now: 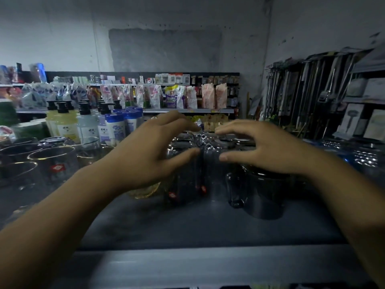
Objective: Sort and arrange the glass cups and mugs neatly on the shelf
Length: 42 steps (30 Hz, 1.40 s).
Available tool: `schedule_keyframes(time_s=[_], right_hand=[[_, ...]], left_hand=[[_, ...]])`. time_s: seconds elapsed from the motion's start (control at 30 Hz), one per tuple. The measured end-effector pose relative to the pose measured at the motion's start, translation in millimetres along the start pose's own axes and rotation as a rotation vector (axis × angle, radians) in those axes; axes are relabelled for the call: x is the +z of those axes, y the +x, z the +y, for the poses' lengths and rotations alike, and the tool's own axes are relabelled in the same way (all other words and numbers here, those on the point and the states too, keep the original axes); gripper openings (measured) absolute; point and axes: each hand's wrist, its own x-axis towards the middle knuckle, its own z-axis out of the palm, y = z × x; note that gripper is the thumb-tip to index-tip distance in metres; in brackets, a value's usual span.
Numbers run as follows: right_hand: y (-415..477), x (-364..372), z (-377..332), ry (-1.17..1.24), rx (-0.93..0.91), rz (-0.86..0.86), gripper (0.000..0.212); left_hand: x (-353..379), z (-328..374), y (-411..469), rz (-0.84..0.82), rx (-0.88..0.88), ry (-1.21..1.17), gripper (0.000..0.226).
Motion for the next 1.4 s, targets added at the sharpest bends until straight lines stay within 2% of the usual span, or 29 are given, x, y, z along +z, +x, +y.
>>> schedule_keyframes(time_s=[0.07, 0.13, 0.2, 0.27, 0.33, 0.4, 0.47, 0.53, 0.67, 0.73, 1.03, 1.17, 1.3, 1.4], right_hand=[[-20.5, -3.5, -1.8, 0.081, 0.001, 0.165, 0.045], [-49.2, -3.8, 0.5, 0.189, 0.012, 0.348, 0.030], [-79.7, 3.7, 6.8, 0.298, 0.061, 0.493, 0.023], [-103.9, 15.2, 15.6, 0.392, 0.170, 0.546, 0.022], [-118.1, 25.1, 23.5, 0.466, 0.280, 0.510, 0.028], [-124.7, 30.1, 27.8, 0.505, 0.346, 0.466, 0.043], [-125.8, 30.4, 28.7, 0.550, 0.369, 0.414, 0.062], [-124.9, 30.5, 27.8, 0.577, 0.376, 0.311, 0.072], [-121.5, 33.2, 30.4, 0.524, 0.356, 0.221, 0.043], [-121.2, 34.8, 32.2, 0.504, 0.358, 0.219, 0.040], [-119.3, 39.2, 36.3, 0.509, 0.387, 0.250, 0.057], [-118.5, 40.0, 37.5, 0.506, 0.390, 0.261, 0.059], [-119.2, 39.3, 35.2, 0.458, 0.392, 0.240, 0.058], [-121.9, 36.7, 31.1, 0.433, 0.374, 0.275, 0.063]], left_hand=[[1.4, 24.4, -3.7, 0.111, 0.007, -0.057, 0.039], [10.8, 52.1, -12.5, 0.153, -0.045, -0.117, 0.033], [28.8, 76.9, -23.0, 0.149, -0.145, -0.178, 0.037], [50.8, 96.5, -29.4, 0.143, -0.258, -0.193, 0.045], [71.0, 108.8, -29.3, 0.137, -0.363, -0.175, 0.052], [84.2, 115.2, -25.5, 0.125, -0.447, -0.136, 0.054], [90.6, 116.1, -22.3, 0.136, -0.497, -0.138, 0.055], [92.8, 114.8, -21.0, 0.150, -0.513, -0.181, 0.054], [93.6, 112.6, -22.8, 0.156, -0.537, -0.218, 0.054], [93.3, 114.8, -23.6, 0.143, -0.520, -0.195, 0.059], [96.0, 112.5, -24.4, 0.084, -0.453, -0.214, 0.061], [98.0, 107.7, -23.5, 0.051, -0.427, -0.237, 0.065], [97.7, 109.1, -25.9, 0.080, -0.440, -0.235, 0.062], [93.6, 112.9, -27.0, 0.182, -0.460, -0.247, 0.046]])
